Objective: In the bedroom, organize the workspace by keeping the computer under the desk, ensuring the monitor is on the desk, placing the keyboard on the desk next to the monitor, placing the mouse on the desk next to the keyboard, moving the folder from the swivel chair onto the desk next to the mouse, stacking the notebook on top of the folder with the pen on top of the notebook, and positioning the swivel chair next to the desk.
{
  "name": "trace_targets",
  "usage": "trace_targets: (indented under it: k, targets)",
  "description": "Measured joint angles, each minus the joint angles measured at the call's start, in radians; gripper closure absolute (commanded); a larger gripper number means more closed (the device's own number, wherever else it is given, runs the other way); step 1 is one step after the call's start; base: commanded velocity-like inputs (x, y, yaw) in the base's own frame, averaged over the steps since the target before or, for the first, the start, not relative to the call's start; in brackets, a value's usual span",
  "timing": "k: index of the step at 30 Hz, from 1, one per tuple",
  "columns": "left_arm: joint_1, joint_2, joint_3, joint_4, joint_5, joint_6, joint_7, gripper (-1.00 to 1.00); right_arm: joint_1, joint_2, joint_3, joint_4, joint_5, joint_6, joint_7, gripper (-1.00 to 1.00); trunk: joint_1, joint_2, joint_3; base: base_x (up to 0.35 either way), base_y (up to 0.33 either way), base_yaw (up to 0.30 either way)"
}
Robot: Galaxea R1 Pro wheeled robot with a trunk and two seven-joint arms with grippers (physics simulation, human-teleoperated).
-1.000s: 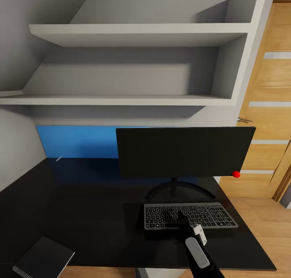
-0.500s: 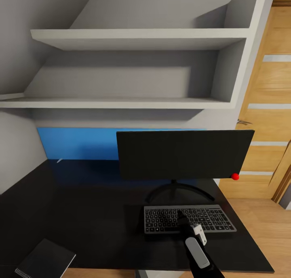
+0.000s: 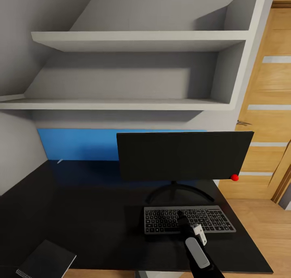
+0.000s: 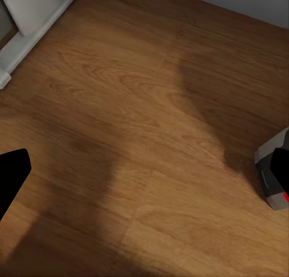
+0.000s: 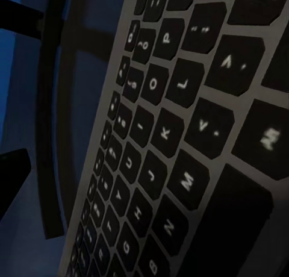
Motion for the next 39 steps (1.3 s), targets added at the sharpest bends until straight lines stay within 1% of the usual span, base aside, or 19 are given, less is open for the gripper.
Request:
trace_targets:
  k: [8, 19, 28, 39]
  targets:
    - [0.000, 0.000, 0.000, 0.000, 0.000, 0.001, 0.000, -1.00, 0.000, 0.000, 0.000, 0.000, 0.000, 0.000, 0.000, -1.00, 0.000, 0.000, 0.000, -0.027, -0.020, 0.000]
    - [0.000, 0.000, 0.000, 0.000, 0.000, 0.002, 0.000, -1.00, 0.000, 0.000, -0.001, 0.001, 0.000, 0.000, 0.001, -1.00, 0.000, 0.000, 0.000, -0.108, -0.095, 0.000]
    - [0.000, 0.000, 0.001, 0.000, 0.000, 0.002, 0.000, -1.00, 0.000, 0.000, -0.001, 0.001, 0.000, -0.001, 0.002, -1.00, 0.000, 0.000, 0.000, -0.156, -0.156, 0.000]
    - [0.000, 0.001, 0.000, 0.000, 0.000, 0.000, 0.000, -1.00, 0.000, 0.000, -0.002, -0.002, 0.001, -0.003, 0.004, -1.00, 0.000, 0.000, 0.000, -0.028, -0.025, 0.000]
